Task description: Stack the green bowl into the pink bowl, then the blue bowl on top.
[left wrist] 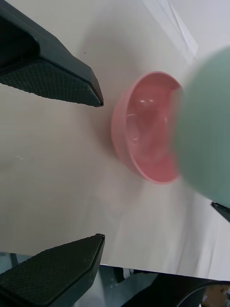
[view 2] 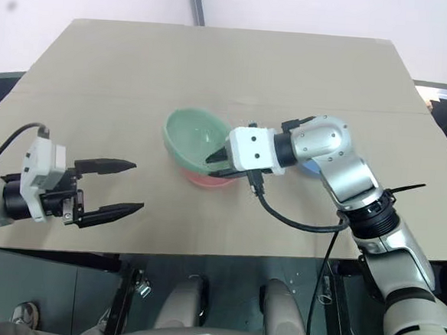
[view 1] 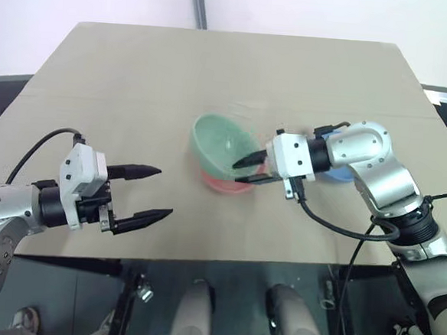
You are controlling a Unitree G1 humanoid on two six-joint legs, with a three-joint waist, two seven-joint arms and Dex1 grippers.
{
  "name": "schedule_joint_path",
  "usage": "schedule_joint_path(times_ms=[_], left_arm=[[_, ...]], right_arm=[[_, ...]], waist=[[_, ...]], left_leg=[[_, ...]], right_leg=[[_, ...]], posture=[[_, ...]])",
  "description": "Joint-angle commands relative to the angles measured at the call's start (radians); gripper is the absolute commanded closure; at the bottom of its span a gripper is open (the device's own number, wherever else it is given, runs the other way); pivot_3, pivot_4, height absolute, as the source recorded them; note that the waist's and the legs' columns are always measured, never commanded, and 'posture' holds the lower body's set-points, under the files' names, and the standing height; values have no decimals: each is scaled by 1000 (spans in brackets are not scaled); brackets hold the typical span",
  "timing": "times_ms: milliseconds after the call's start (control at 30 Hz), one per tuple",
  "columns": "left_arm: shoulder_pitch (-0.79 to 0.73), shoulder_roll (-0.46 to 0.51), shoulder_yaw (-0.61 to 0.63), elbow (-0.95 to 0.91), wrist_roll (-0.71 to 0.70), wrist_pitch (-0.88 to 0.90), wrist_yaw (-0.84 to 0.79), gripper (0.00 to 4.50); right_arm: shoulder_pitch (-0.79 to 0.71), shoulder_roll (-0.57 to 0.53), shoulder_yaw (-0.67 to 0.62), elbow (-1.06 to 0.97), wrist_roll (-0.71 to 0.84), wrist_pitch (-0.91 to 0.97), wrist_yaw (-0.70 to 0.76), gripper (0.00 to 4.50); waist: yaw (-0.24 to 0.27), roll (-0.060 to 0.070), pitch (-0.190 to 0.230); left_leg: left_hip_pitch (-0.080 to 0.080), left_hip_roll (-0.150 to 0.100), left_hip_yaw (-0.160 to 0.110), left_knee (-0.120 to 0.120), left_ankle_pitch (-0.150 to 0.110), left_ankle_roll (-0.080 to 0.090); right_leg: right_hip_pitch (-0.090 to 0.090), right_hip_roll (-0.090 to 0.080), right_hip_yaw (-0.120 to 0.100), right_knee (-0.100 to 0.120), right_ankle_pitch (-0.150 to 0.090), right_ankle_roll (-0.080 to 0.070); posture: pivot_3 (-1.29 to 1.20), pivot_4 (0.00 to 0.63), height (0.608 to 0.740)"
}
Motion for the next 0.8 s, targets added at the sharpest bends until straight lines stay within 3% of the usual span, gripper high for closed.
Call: schedule_joint_path(times_ms=[33,67,233,400,567,800], left_arm=[[13,11,37,-18,-1,-20,-4,0],[16,10,38,-20,-1,-21,-4,0],[14,3,34,-32,-10,-20,7,0],[-22,-2,2,-27,-17,-18,20,0],[-57,1,-31,-8,-14,-25,13,0],[-97,24,-38,13,-17,-21,-20,0]], right_arm=[[6,-10,-23,-4,-35,-50,-35,1743],[10,-20,-38,-21,-23,-33,-34,1358],[26,-66,-144,-125,65,140,-78,1358],[118,-192,-260,-163,34,341,-193,1358],[232,-273,-252,-131,-45,343,-267,1358],[309,-269,-209,-75,-73,344,-291,1358]], waist=[[-1,0,0],[-1,0,0],[-2,0,0],[7,-1,-1],[-7,-1,0],[-8,-1,0]], left_leg=[[0,0,0,0,0,0],[0,0,0,0,0,0],[0,0,0,-1,0,0],[0,0,0,-1,0,0],[1,0,1,-2,0,0],[0,0,2,-3,0,0]], right_leg=[[0,0,0,0,0,0],[0,0,0,0,0,0],[0,0,0,0,0,0],[0,0,0,-1,0,0],[0,0,1,-1,-1,-1],[-1,0,2,-2,0,0]], posture=[[0,150,740],[0,150,740],[0,150,740],[0,150,740],[0,150,740],[0,150,740]])
